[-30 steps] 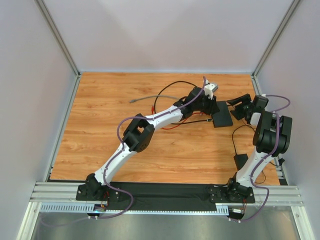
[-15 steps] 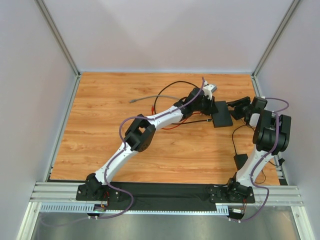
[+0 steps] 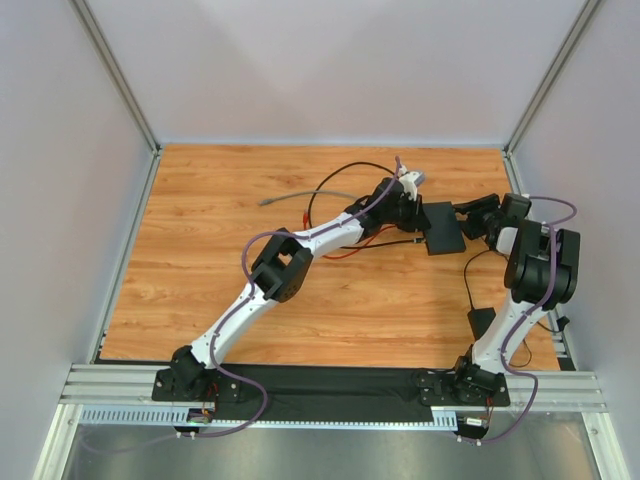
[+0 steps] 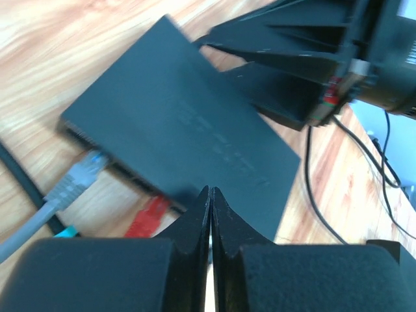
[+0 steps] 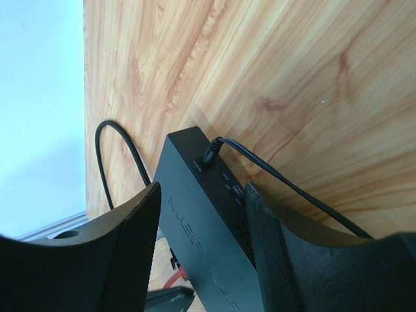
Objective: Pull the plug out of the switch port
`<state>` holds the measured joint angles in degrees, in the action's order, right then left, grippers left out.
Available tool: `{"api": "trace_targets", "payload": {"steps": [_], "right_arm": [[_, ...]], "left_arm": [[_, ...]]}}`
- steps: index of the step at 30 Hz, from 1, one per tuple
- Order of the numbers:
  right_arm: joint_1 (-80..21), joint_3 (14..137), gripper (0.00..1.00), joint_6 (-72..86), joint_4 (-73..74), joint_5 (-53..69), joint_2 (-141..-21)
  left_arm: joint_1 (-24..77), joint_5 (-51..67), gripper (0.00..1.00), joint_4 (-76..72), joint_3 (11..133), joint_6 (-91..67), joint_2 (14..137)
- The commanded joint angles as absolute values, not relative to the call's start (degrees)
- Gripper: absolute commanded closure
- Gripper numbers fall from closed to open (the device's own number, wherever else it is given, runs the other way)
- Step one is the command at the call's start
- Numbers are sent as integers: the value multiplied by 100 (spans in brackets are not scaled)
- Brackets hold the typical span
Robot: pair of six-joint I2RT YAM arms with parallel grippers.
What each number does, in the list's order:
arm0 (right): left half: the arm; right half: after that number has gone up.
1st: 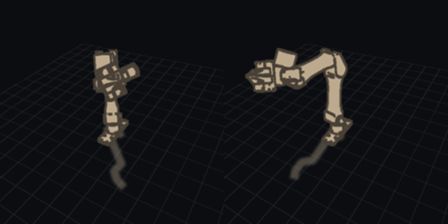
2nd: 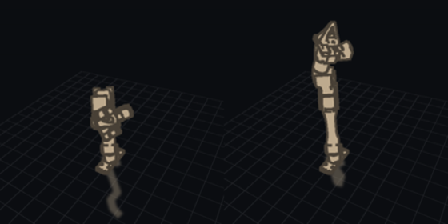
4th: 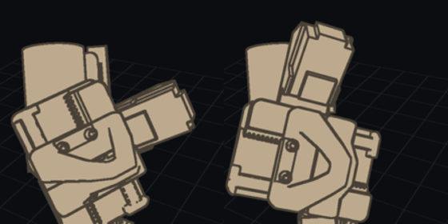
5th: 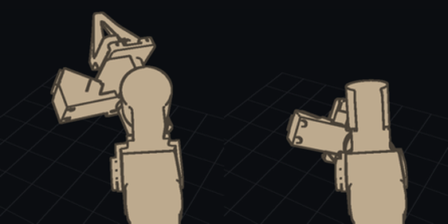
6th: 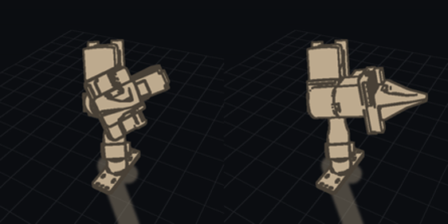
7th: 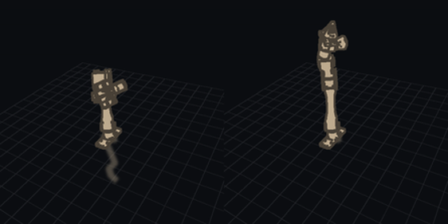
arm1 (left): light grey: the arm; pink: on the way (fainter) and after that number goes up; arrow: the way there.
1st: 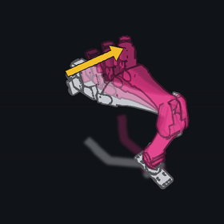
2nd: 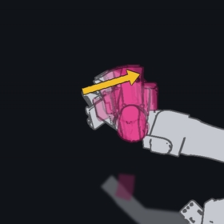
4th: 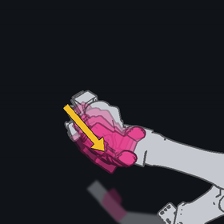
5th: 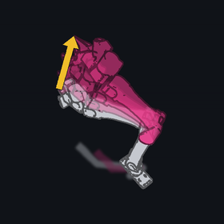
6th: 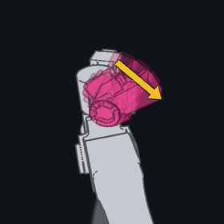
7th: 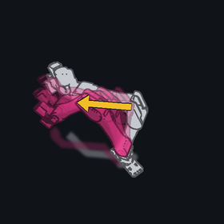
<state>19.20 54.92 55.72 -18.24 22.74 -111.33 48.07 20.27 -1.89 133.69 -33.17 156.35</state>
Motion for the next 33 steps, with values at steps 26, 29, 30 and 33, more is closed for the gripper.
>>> {"api": "trace_targets", "payload": {"steps": [26,29,30,33], "right_arm": [[1758,5704,57,5801,-1811,1591,-11232],[1784,5722,58,5862,-1811,1556,-11276],[1793,5730,61,5897,-1793,1547,-11294],[1845,5774,62,6029,-1872,1564,-11417]], "left_arm": [[4588,2338,100,308,13720,-4201,15864],[4588,2347,100,299,13728,-4201,15873],[4588,2347,100,299,13720,-4210,15873],[4588,2399,100,281,13720,-4219,15882]]}}
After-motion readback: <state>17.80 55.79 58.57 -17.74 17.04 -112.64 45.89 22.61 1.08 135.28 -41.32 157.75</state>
